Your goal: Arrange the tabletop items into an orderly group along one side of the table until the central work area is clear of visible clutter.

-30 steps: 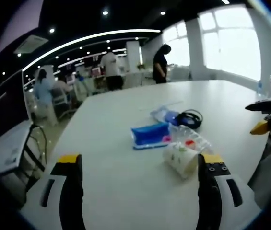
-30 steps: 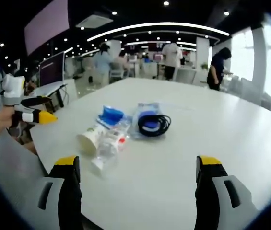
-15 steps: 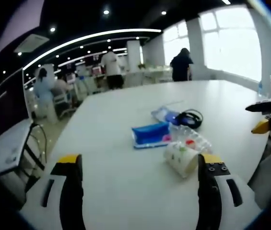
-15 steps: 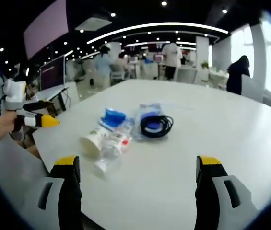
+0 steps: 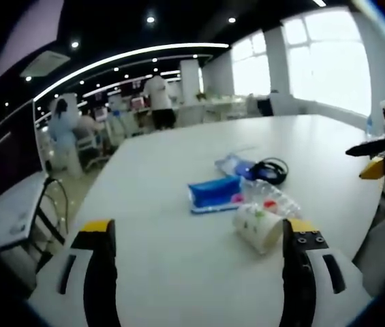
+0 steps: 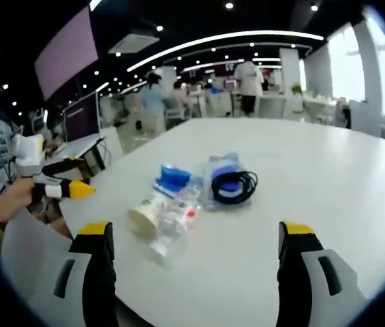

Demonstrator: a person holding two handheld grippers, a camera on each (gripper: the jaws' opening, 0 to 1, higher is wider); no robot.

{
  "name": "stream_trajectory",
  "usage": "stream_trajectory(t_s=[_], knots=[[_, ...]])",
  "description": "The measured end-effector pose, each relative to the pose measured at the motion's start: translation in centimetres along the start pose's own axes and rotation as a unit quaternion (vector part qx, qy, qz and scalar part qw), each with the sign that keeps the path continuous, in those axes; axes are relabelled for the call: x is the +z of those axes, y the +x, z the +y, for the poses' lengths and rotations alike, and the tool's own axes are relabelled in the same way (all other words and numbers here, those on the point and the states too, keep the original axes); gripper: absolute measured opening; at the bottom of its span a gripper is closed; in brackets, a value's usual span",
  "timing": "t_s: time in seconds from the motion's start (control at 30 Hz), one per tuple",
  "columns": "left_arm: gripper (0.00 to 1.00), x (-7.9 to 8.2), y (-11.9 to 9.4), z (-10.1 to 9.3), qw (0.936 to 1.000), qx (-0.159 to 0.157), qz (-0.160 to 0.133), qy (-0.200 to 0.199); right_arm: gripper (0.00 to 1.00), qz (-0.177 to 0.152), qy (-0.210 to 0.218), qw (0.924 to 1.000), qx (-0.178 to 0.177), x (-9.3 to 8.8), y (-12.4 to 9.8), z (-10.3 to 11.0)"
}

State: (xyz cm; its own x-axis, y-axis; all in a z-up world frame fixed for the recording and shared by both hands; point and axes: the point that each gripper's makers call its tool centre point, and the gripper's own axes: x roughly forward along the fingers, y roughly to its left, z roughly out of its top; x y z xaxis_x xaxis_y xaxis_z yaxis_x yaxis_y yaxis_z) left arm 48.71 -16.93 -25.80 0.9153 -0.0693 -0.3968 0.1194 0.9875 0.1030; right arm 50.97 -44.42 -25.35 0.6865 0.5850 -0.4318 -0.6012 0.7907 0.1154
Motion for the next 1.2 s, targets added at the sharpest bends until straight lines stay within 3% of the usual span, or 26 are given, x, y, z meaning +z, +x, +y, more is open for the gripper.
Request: stream_trajectory(t_s=[0.37,1.2], knots=[[0.99,-0.1,-0.1,0.2,1.0000,0.001,0.002,-0.006,0.99,-0.004,-0.016,0.9995,0.026,1.9,1.9,2.0],[0.99,-0.3,-0.3,0.2,0.9998,-0.005,0.008,-0.016,0.99,0.065,-0.034,0.9946,0.073,-1.3,7.2,5.0]])
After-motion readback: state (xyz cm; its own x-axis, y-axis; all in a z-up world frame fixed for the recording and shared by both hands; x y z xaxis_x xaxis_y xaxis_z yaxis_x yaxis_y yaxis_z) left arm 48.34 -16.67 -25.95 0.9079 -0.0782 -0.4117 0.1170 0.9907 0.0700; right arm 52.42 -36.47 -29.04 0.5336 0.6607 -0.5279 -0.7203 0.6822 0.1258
